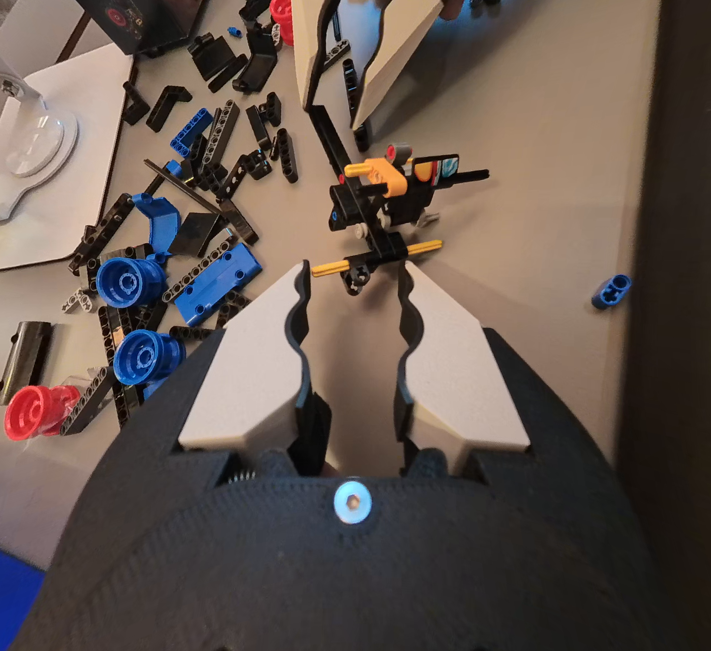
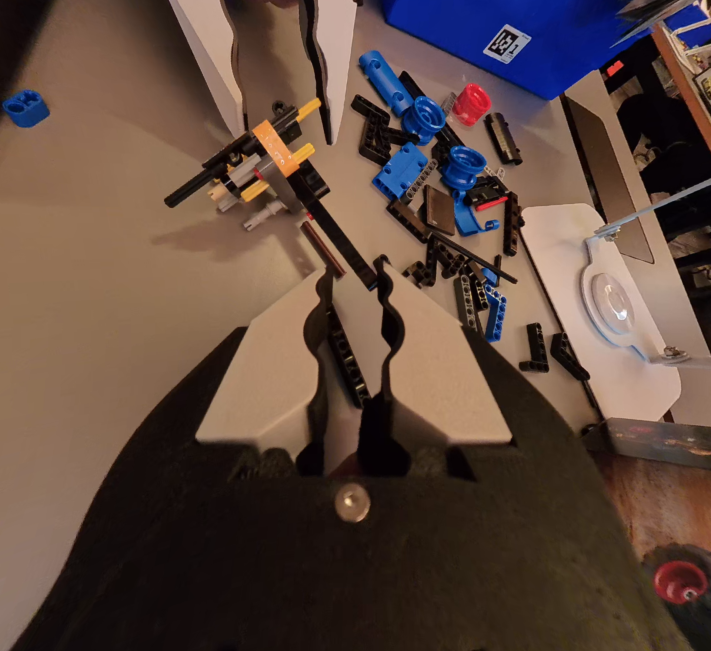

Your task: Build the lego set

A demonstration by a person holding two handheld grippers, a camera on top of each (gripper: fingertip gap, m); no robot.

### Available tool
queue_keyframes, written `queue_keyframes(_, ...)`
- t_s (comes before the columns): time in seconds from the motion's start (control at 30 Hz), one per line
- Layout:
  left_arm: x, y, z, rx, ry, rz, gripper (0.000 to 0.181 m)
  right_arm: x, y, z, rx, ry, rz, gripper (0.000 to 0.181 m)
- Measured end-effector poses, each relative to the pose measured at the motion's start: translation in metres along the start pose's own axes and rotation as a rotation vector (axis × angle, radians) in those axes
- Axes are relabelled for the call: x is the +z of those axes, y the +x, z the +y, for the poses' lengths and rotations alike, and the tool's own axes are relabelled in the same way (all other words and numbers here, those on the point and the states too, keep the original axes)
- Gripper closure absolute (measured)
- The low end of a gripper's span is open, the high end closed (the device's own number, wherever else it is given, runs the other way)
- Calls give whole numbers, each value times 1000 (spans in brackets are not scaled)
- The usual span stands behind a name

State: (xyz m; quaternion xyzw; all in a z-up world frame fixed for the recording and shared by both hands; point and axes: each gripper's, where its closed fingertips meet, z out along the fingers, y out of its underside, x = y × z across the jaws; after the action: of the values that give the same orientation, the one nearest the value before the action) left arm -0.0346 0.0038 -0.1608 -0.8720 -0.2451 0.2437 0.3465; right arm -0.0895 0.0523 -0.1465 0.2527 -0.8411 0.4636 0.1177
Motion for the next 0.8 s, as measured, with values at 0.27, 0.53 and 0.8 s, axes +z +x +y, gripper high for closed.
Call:
queue_keyframes(0.27, 0, -1, 2, -8, -1, 0, 136, -8, -2, -14, -39, 41, 8, 158)
queue_keyframes(0.53, 3, -1, 2, -26, 4, 10, 136, -14, -5, -27, -94, 65, 29, 156)
queue_keyframes(0.8, 2, -3, -1, -51, 36, 19, 136, -23, -8, -50, -154, 123, 61, 155)
